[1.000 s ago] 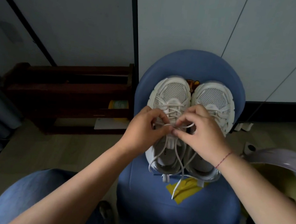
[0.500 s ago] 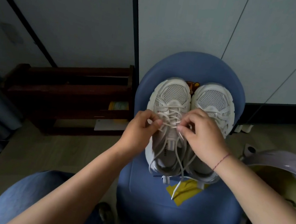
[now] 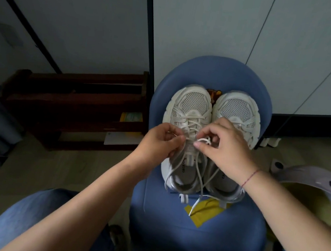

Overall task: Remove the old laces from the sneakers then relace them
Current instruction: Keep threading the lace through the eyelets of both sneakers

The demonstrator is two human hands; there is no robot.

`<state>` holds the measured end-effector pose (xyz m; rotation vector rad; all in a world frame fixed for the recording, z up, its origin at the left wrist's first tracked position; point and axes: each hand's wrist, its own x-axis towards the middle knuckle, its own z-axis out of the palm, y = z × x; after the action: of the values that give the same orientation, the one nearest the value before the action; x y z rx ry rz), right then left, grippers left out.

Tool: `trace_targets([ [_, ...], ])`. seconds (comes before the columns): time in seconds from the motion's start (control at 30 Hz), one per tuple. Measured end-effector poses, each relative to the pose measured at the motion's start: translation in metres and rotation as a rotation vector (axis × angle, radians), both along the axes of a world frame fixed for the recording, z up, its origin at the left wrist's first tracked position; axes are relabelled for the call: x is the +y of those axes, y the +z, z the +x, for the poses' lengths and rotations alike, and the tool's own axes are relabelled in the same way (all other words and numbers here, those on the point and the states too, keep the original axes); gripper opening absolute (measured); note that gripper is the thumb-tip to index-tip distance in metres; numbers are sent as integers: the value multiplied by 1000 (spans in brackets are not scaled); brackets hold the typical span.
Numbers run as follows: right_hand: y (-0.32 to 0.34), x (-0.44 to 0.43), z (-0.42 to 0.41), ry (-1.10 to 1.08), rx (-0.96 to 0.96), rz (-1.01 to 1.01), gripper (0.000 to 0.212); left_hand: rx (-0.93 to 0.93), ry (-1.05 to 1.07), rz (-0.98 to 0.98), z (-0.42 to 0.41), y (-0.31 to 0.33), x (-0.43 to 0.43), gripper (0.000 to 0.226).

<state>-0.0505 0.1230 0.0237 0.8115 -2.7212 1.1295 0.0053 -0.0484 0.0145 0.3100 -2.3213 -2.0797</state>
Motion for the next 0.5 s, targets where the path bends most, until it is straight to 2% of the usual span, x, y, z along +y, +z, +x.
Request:
trace_targets([
  [0.07,0,-1,0,-12,35,18,9,66,6,-321,-1,-2,-1,7],
  [0.13,2,-1,0,-13,19,24,12,124,7,-492,0,-2,0,11],
  [0.23,7,5,-3,-10,-74,19,14,152,1,-551,-1,0,-2,15],
  [0.3,8,10,-6,-9,-121,-12,13,140,-13,-521,-1,-2,-3,16],
  [0.5,4,3,2,33,-69,7,12,113,-45,-425,1,-6,0,19],
])
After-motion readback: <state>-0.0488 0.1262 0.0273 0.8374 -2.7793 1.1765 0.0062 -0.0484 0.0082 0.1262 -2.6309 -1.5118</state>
